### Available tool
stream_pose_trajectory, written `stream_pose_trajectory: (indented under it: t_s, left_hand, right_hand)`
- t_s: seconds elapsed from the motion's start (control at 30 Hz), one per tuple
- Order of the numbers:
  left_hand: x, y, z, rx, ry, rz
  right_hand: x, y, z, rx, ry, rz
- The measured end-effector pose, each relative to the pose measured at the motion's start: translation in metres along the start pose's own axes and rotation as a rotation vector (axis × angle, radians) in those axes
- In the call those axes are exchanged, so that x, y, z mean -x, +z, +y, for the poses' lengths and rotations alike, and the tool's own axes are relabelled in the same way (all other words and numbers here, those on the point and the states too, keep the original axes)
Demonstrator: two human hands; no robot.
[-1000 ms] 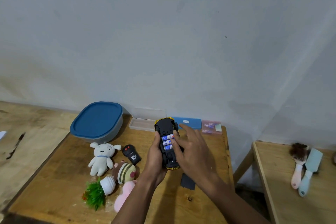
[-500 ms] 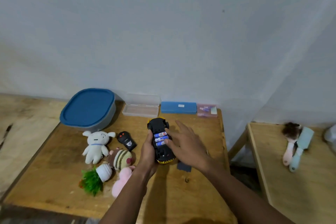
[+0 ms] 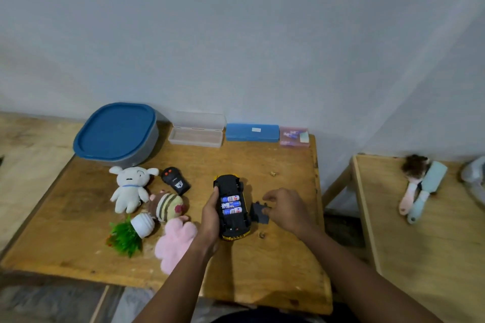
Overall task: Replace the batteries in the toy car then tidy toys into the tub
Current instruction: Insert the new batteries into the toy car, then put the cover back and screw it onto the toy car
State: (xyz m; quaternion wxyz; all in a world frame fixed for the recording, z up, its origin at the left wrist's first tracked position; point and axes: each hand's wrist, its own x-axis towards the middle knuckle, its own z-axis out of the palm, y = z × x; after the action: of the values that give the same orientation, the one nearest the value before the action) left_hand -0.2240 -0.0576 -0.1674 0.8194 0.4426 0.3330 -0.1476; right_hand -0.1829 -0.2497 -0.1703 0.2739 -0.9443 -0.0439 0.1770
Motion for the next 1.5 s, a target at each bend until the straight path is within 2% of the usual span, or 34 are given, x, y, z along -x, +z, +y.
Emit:
stream_pose_trajectory:
  t_s: [0.33, 0.6, 0.7, 0.83, 1.0, 1.23, 1.5]
  left_hand:
    - [0.019, 0.005, 0.005, -0.018, 0.019, -0.188]
    - [0.027, 0.008, 0.008, -0.028, 0.050, -0.203]
    - [0.030, 0.008, 0.009, -0.041, 0.066, -0.206]
    - [0.036, 0.005, 0.011, -0.037, 0.068, -0.231]
    - [0.040, 0.004, 0.015, -0.075, 0.124, -0.221]
    - [0.047, 0.013, 0.026, -0.128, 0.186, -0.262]
    - [0.052, 0.018, 0.032, -0.152, 0.225, -0.302]
  right_hand:
    - [0.004, 0.024, -0.002, 0.207, -0.019, 0.023]
    - [0.007, 0.025, -0.004, 0.199, -0.036, 0.021]
    - [0.010, 0.022, -0.008, 0.061, -0.042, 0.028]
    - [0.011, 0.001, -0.022, -0.384, 0.081, 0.099]
    - [0.020, -0.037, -0.041, -0.747, 0.024, 0.169]
    - [0.038, -0.061, -0.064, -0.633, -0.188, -0.005]
    - [0.043, -0.063, -0.083, -0.530, -0.305, 0.028]
